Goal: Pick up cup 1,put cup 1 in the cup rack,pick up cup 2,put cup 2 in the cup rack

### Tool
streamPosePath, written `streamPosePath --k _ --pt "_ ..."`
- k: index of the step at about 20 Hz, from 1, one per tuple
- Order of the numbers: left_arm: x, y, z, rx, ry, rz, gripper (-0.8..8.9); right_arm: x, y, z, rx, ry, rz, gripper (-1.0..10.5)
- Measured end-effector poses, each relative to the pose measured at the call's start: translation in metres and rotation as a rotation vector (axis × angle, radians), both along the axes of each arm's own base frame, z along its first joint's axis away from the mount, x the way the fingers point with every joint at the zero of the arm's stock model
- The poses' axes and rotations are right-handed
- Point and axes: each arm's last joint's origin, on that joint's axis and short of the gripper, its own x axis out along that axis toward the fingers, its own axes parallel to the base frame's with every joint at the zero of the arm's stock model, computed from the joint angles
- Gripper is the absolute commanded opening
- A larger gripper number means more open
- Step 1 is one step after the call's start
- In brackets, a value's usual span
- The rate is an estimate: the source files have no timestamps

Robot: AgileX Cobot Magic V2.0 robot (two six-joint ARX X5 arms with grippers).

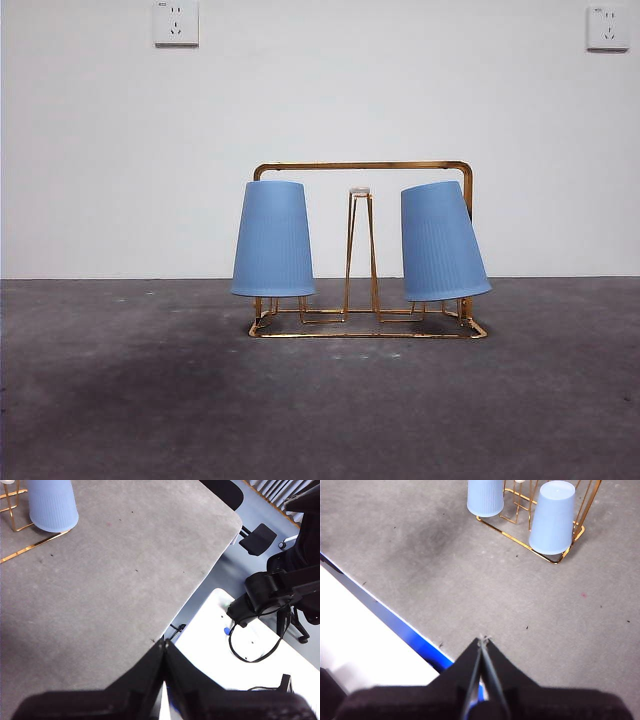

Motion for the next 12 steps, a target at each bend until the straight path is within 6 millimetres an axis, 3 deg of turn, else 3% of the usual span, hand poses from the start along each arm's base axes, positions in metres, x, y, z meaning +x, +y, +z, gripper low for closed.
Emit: streamPosePath --k 12 --pt "-0.0005 0.0005 -0.0011 0.011 0.006 -0.002 -0.04 0.0 0.0 0.0 0.0 0.0 -0.001 0.0"
